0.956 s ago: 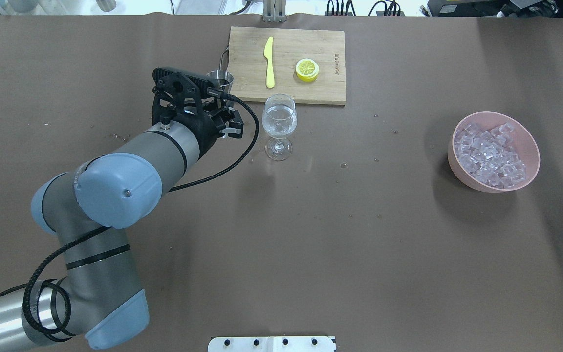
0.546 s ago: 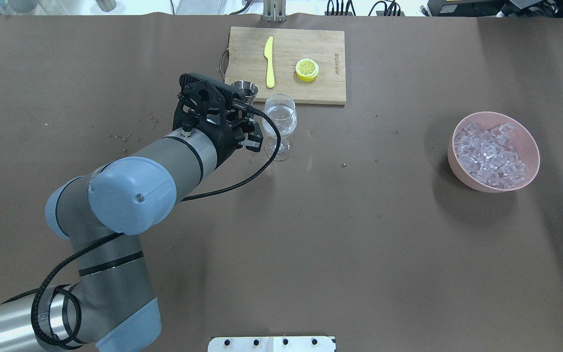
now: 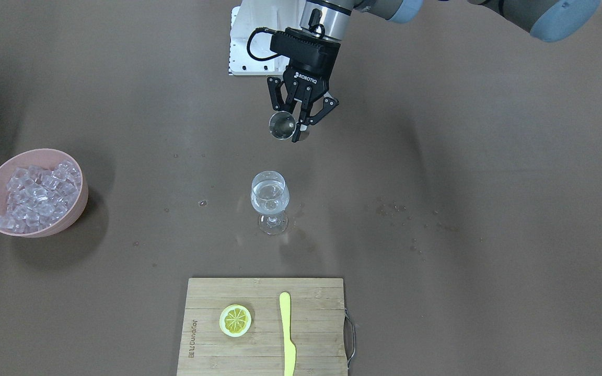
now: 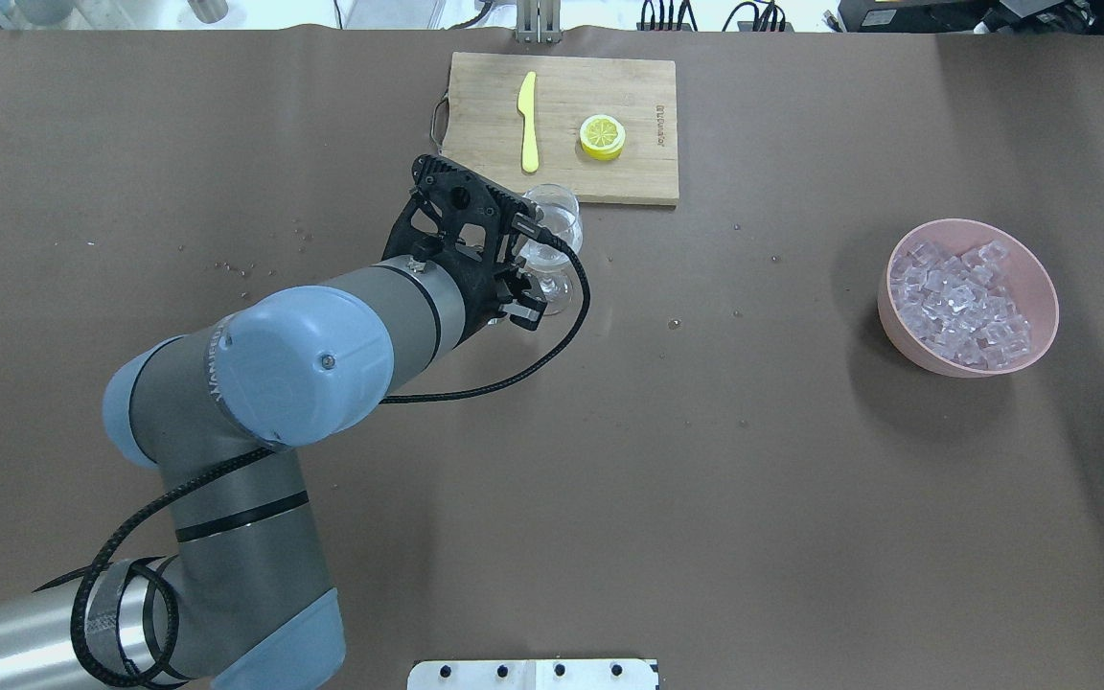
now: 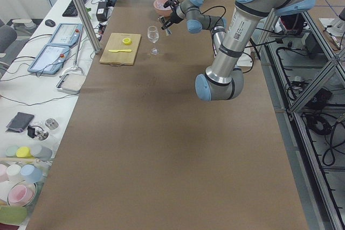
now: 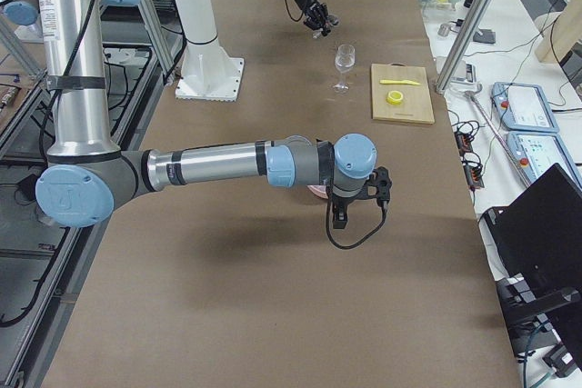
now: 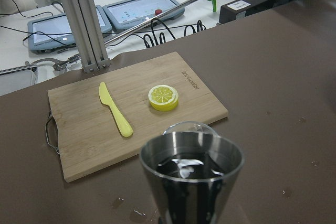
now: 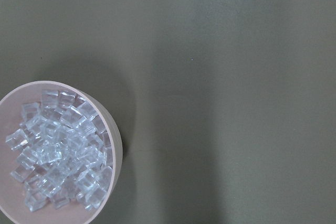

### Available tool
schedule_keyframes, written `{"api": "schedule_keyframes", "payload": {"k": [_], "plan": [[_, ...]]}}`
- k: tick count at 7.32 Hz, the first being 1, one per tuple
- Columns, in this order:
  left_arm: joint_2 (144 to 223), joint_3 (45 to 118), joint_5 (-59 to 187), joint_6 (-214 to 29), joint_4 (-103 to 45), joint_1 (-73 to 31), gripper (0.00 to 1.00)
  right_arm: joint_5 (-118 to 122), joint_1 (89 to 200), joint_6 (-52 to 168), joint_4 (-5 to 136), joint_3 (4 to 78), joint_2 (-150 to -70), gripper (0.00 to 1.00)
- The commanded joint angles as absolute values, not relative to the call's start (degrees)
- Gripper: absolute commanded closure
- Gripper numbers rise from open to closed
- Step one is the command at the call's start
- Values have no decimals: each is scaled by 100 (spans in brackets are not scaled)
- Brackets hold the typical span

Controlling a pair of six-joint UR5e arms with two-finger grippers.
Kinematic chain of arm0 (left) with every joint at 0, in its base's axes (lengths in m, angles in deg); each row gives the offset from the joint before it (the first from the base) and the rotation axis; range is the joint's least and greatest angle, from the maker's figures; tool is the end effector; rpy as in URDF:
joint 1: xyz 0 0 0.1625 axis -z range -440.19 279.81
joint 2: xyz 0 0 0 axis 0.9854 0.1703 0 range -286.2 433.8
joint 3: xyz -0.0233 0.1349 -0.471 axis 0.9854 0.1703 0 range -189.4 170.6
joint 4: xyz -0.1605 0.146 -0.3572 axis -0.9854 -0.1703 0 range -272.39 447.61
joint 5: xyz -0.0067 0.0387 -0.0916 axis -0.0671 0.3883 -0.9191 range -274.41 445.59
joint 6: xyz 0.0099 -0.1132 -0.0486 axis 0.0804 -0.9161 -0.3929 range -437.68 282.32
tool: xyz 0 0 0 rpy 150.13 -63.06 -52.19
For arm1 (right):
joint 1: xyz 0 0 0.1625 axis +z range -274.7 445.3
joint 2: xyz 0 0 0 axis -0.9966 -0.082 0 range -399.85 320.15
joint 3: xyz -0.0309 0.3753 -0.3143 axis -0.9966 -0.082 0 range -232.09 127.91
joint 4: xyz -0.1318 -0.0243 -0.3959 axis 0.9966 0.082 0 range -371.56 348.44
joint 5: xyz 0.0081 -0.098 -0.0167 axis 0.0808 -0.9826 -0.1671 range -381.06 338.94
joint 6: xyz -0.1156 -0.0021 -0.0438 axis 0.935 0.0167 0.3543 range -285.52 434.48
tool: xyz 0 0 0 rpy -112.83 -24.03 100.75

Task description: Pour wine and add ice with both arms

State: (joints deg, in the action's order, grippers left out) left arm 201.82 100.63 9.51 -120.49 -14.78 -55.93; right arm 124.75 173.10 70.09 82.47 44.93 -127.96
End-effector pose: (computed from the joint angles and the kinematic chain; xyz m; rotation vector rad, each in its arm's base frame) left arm 0.5330 -0.4191 0.1590 0.8865 0.8701 0.1982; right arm 0.0114 -0.5137 0.6522 0.0223 -0.9763 -0.0063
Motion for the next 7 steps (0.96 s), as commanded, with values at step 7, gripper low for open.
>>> {"api": "schedule_keyframes", "payload": {"k": [7], "plan": [[21160,9503,-256,-11750,367,-5014,100,12475,17310,7008,8257,4468,-12792,0]]}}
